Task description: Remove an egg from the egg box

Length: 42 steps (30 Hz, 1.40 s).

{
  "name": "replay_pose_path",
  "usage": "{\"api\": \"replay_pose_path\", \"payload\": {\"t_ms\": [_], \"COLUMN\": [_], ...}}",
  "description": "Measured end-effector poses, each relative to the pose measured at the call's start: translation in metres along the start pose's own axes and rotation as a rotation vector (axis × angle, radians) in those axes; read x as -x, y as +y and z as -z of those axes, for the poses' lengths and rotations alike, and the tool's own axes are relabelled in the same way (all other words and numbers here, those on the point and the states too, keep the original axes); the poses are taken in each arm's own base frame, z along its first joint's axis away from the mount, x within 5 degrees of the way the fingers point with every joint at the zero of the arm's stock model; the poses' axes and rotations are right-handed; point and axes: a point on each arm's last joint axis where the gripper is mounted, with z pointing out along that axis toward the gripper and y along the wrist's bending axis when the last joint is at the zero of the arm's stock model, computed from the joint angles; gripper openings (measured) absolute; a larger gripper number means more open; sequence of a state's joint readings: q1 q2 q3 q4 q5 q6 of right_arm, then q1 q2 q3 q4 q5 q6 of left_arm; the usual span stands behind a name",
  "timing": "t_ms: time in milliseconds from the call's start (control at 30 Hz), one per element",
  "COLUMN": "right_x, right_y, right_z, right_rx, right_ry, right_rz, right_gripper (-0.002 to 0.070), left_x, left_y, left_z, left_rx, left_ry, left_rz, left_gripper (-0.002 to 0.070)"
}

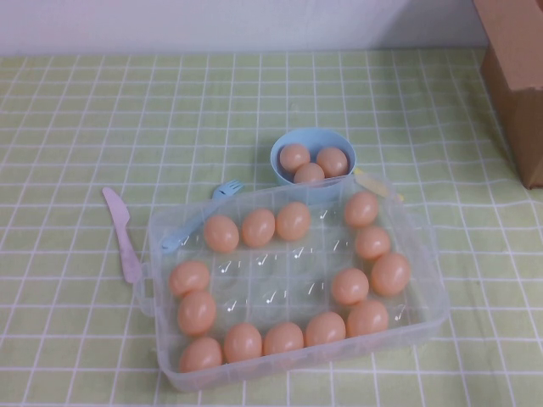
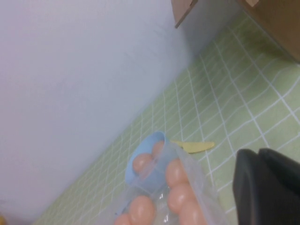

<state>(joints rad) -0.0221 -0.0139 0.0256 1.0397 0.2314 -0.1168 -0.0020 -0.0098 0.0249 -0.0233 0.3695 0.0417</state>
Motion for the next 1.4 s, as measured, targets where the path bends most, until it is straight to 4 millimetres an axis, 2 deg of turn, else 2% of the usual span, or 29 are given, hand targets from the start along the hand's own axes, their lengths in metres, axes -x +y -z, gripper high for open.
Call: {"api": "replay_pose_path", "payload": {"t_ms": [100,167,267,400,467,600,767,933,1133,1400], "right_x": [-0.002,-0.001,0.009,0.033,0.048,0.070,0.083,0.074,0.049,-0.002], "right_y": [0.000,0.007,0.029,0.064,0.077,0.090,0.097,0.100,0.121,0.152], "right_z": [0.000,0.002,0.002,-0.004,-0.012,-0.037,-0.078,-0.117,-0.155,-0.201], "right_rx": [0.002,0.022,0.029,-0.041,-0.126,-0.244,-0.245,-0.192,-0.154,0.017], "right_ry": [0.020,0.051,0.132,0.290,0.421,0.724,1.020,1.195,1.293,1.411], "right_rz": [0.005,0.029,0.113,0.364,0.509,0.729,0.796,0.831,0.971,1.174], "right_gripper": [-0.0017,-0.0017,-0.0017,-0.0017,-0.0017,-0.0017,-0.0017,-0.0017,-0.0017,-0.0017], "left_x": [0.000,0.000,0.000,0.000,0.000,0.000,0.000,0.000,0.000,0.000], "left_y": [0.000,0.000,0.000,0.000,0.000,0.000,0.000,0.000,0.000,0.000], "left_z": [0.000,0.000,0.000,0.000,0.000,0.000,0.000,0.000,0.000,0.000], "left_rx": [0.000,0.000,0.000,0.000,0.000,0.000,0.000,0.000,0.000,0.000], "left_ry": [0.000,0.000,0.000,0.000,0.000,0.000,0.000,0.000,0.000,0.000], "left_rz": [0.000,0.000,0.000,0.000,0.000,0.000,0.000,0.000,0.000,0.000], "left_gripper": [-0.0003,-0.0003,-0.0003,-0.0003,-0.0003,-0.0003,-0.0003,-0.0003,-0.0003,-0.0003]}}
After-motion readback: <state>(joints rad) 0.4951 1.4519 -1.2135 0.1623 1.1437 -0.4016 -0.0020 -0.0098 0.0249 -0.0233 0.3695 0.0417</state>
